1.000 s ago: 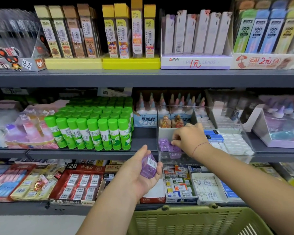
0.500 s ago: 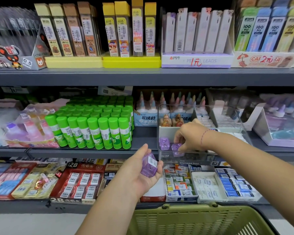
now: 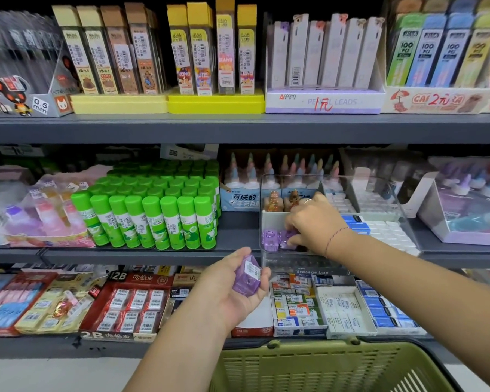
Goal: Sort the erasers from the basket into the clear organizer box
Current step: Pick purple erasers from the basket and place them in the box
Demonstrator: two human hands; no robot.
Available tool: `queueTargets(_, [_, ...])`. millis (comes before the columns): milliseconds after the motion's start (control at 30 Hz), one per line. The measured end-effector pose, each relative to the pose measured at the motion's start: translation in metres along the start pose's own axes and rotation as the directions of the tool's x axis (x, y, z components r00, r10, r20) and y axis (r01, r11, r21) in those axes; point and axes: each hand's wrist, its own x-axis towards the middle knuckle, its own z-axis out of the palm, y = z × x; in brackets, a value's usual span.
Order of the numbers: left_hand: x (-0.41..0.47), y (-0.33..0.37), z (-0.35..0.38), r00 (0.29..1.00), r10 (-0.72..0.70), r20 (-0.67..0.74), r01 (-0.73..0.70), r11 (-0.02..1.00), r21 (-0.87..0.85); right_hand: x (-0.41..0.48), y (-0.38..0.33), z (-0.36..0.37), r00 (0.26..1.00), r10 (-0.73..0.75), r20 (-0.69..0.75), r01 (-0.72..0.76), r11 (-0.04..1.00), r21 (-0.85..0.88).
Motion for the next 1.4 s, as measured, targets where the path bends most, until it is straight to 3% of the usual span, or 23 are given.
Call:
queueTargets(167, [0.001, -0.003, 0.001, 1.000, 0.023, 0.008, -0.023, 1.000, 0.010, -0.003, 0.004, 0.000, 1.000, 0.010, -0.012, -0.010, 0.998, 0.058])
queueTargets(233, [0.001, -0.003, 0.001, 0.999, 0.025, 0.024, -0.026, 0.999, 0.023, -0.008, 0.003, -0.007, 0.998, 0.038, -0.051, -0.027, 0.979, 0.201])
queueTargets(267, [0.001, -0.003, 0.001, 0.999, 0.021, 0.039, -0.023, 0.999, 0.040, -0.012, 0.002, -0.014, 0.995, 0.068, -0.078, -0.036, 0.935, 0.352])
queueTargets(333, [0.001, -0.003, 0.001, 0.997, 0.010, 0.075, -0.017, 0.996, 0.086, -0.021, -0.002, -0.029, 0.992, 0.093, -0.087, 0.001, 0.678, 0.735])
queueTargets(400, [0.002, -0.003, 0.001, 0.994, 0.004, 0.109, -0.017, 0.993, 0.118, -0.030, -0.008, -0.044, 0.999, -0.030, -0.040, 0.048, 0.356, 0.933])
queueTargets(433, [0.002, -0.004, 0.001, 0.992, 0.003, 0.123, -0.020, 0.991, 0.135, -0.033, -0.012, -0.048, 0.995, -0.101, -0.019, 0.045, 0.265, 0.963])
queueTargets(533, [0.001, -0.006, 0.002, 0.987, 0.003, 0.159, -0.036, 0.979, 0.202, -0.039, -0.017, -0.053, 0.974, -0.224, 0.022, 0.012, 0.149, 0.989])
queueTargets(700, [0.001, -0.007, 0.003, 0.986, 0.023, 0.167, -0.063, 0.968, 0.242, -0.039, -0.007, -0.057, 0.973, -0.229, 0.028, -0.006, 0.097, 0.995])
queueTargets(833, [0.004, -0.004, 0.001, 0.991, 0.017, 0.133, -0.041, 0.982, 0.184, -0.038, -0.001, -0.052, 0.993, -0.103, 0.061, -0.053, 0.075, 0.996])
queueTargets(900, [0.004, -0.004, 0.001, 0.988, -0.007, 0.153, -0.025, 0.979, 0.200, -0.040, -0.003, -0.052, 0.997, -0.070, 0.027, -0.011, 0.224, 0.975])
queueTargets(1000, [0.003, -0.005, 0.002, 0.982, -0.024, 0.186, -0.023, 0.969, 0.246, -0.044, -0.020, -0.052, 0.994, -0.033, -0.102, 0.104, 0.554, 0.826])
queueTargets(1067, [0.003, -0.006, 0.003, 0.986, -0.011, 0.169, -0.032, 0.968, 0.248, -0.045, -0.027, -0.052, 0.980, -0.038, -0.195, 0.174, 0.641, 0.748])
queueTargets(1133, [0.003, -0.006, 0.002, 0.986, 0.011, 0.168, -0.048, 0.974, 0.221, -0.045, -0.024, -0.052, 0.984, -0.043, -0.170, 0.163, 0.589, 0.791])
queueTargets(1267, [0.001, -0.003, -0.001, 0.970, 0.121, 0.211, -0.166, 0.963, 0.213, -0.046, -0.013, -0.057, 0.999, -0.031, 0.018, -0.011, 0.200, 0.980])
queueTargets(1400, [0.001, -0.004, -0.001, 0.964, 0.143, 0.222, -0.201, 0.944, 0.262, -0.049, -0.014, -0.054, 0.996, -0.042, 0.074, -0.070, 0.093, 0.993])
